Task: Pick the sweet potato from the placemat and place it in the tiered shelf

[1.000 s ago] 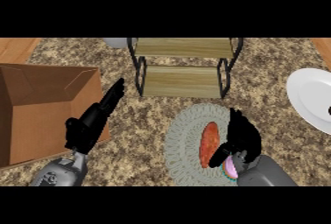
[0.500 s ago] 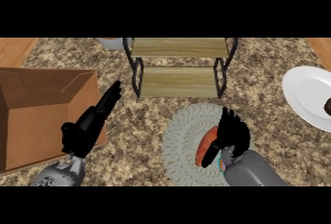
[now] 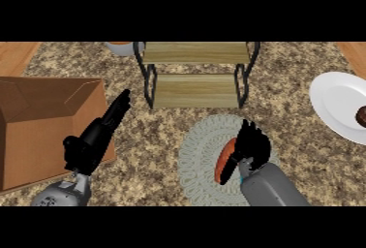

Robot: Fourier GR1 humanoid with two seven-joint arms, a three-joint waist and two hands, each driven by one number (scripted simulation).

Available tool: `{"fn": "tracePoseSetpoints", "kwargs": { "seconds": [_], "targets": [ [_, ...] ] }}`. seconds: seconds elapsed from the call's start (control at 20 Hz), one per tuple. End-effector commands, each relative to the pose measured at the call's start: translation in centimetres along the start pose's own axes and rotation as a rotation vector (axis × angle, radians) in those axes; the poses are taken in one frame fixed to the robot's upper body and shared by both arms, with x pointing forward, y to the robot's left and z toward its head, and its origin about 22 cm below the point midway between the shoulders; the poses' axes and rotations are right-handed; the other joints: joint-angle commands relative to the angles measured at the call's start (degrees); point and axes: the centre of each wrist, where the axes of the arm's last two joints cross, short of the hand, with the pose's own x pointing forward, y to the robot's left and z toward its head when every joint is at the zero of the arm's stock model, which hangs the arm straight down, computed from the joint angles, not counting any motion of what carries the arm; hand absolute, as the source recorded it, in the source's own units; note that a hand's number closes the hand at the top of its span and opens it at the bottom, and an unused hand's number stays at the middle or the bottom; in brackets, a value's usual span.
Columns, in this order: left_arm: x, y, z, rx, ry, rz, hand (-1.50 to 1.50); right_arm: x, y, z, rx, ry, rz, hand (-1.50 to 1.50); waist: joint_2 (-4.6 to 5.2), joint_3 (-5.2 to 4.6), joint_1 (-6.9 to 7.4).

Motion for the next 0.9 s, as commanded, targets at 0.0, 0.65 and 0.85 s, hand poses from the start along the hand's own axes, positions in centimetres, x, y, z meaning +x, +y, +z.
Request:
{"fn": "tracePoseSetpoints", "kwargs": {
  "seconds": [0.0,0.65,0.85],
  "targets": [
    [-6.2,1.3,3.4,0.080,0.232,-0.025,0.00,0.5,0.5,-0.6,0.001,0.204,0.048,-1.50,1.43,-1.24,0.89],
    [-6.3,2.5,3.3,0.084,0.241,-0.041,0.00,2.5,1.1,0.8,-0.061,0.077,0.079,1.50,1.46,-1.23,0.19],
    [-6.7,2.1,4.4,0.075,0.246,-0.025,0.00,2.3,2.0,1.2,-0.129,0.041,0.070,1.50,1.28,-1.19,0.47]
  ]
}}
